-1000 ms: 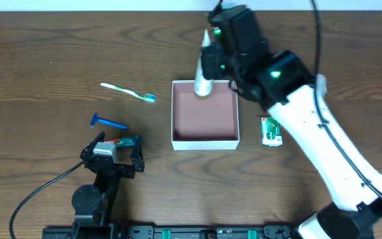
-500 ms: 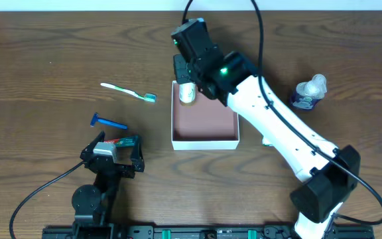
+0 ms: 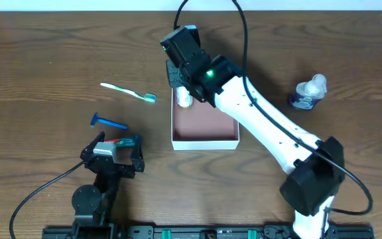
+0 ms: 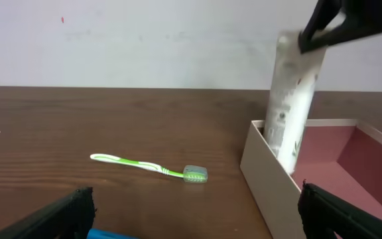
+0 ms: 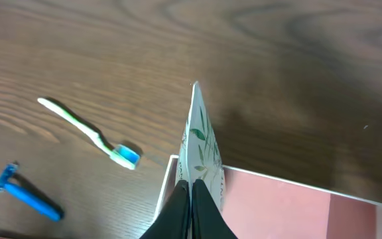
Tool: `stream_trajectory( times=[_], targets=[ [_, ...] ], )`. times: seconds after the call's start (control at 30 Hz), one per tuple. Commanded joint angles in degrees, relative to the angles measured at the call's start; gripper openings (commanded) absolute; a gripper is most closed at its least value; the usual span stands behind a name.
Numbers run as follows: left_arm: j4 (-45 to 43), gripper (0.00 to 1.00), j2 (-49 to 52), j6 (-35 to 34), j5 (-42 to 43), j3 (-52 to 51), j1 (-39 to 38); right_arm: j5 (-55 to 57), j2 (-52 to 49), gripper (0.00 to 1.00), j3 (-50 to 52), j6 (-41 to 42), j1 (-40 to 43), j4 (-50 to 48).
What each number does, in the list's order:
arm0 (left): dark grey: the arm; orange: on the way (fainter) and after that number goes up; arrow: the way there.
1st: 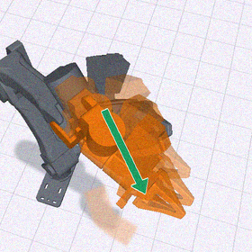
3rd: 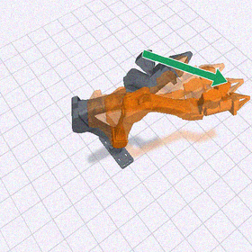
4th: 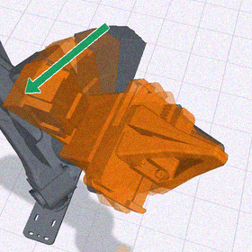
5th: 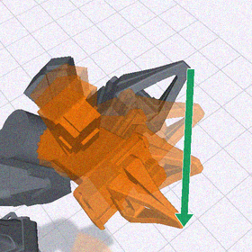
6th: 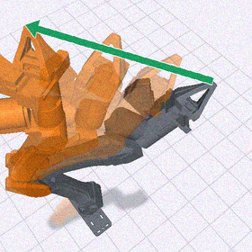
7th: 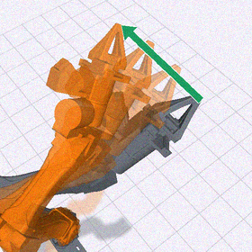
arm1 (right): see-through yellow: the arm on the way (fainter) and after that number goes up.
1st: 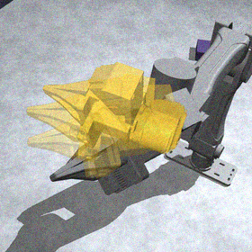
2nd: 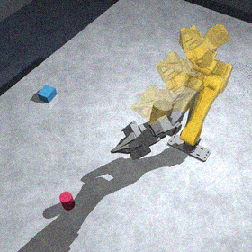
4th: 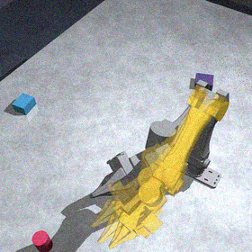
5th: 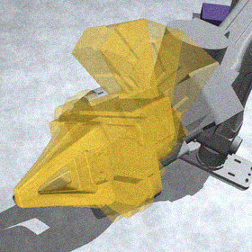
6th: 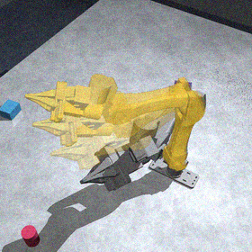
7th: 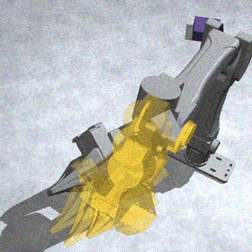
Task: Pack container
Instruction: 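Carry the tube with the right gripper over the box, then lower the tube upright into the box's back-left corner and release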
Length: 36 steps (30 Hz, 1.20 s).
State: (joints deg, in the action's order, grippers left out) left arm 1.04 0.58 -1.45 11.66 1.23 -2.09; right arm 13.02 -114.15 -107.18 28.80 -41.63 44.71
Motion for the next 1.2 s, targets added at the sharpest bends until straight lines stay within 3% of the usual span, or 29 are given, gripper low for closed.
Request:
stream_trajectory(
  times=[0.0,0.67,0.7,0.77,0.83,1.17],
  targets=[
    [1.9,0.98,-0.3,0.2,1.0,-1.0,-0.2,1.6,-0.6,0.01,-1.0,1.7,-1.2,-1.0],
    [1.9,0.98,-0.3,0.2,1.0,-1.0,-0.2,2.2,-0.8,0.01,-1.0,1.1,-1.3,-4.1],
    [1.9,0.98,-0.3,0.2,1.0,-1.0,-0.2,2.2,-0.8,0.06,-1.0,1.1,-1.3,-4.1],
    [1.9,0.98,-0.3,0.2,1.0,-1.0,-0.2,2.2,-0.9,0.27,-1.0,1.2,-1.3,-4.0],
    [1.9,0.98,-0.3,0.2,1.0,-1.0,-0.2,2.2,-0.9,0.37,-1.0,1.1,-1.3,-4.0],
    [1.9,0.98,-0.3,0.2,1.0,-1.0,-0.2,1.6,-0.9,0.39,-1.0,0.5,-2.0,-3.5]
  ],
)
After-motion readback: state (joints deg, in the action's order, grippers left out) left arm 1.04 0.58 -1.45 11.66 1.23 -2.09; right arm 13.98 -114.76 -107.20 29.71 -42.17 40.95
